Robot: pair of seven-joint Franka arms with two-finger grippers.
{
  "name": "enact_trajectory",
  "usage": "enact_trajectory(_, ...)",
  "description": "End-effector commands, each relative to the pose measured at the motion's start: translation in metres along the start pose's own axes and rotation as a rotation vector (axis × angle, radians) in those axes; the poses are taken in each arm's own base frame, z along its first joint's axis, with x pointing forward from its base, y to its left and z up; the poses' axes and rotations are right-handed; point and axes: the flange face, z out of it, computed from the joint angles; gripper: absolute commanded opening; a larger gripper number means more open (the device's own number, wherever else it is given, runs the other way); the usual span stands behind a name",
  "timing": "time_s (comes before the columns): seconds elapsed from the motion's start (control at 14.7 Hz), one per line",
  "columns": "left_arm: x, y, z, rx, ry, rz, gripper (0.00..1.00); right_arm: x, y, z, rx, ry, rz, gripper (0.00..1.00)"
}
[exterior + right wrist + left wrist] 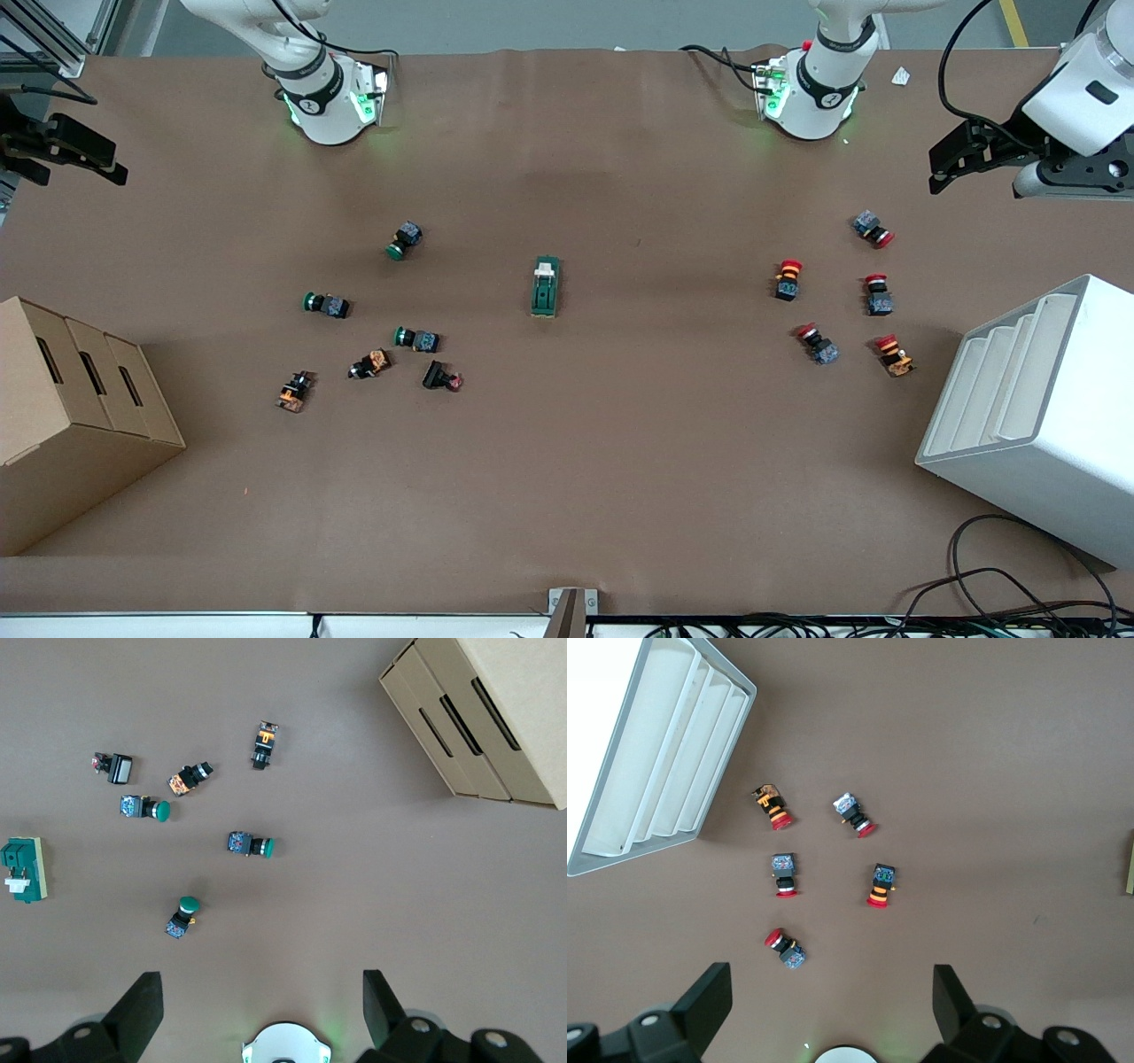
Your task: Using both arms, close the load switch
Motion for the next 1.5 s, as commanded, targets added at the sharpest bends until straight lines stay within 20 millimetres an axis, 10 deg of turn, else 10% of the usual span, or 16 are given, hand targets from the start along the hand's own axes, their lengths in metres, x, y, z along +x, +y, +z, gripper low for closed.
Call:
enact_trajectory(0.0,0.004,-0.003,-0.003,-0.007,-0.008,0.014,1.0,-0.009,0.001,-0.001,-0.005,0.006,-0.007,1.0)
enact_trajectory(0.41,0.013,0.038,-0.005,-0.024,-0.001,0.08,1.0,-0.009,0.001,0.0,-0.005,0.002,-0.007,1.0)
enact_trajectory(0.88,-0.015,0.217,0.02,-0.013,0.008,0.017,1.0,-0.009,0.001,0.0,-0.005,0.001,-0.007,1.0)
enact_trajectory(1.43,-0.071,0.421,0.123,0.074,0.122,-0.173,1.0,-0.006,0.002,-0.009,-0.006,0.02,0.011,1.0)
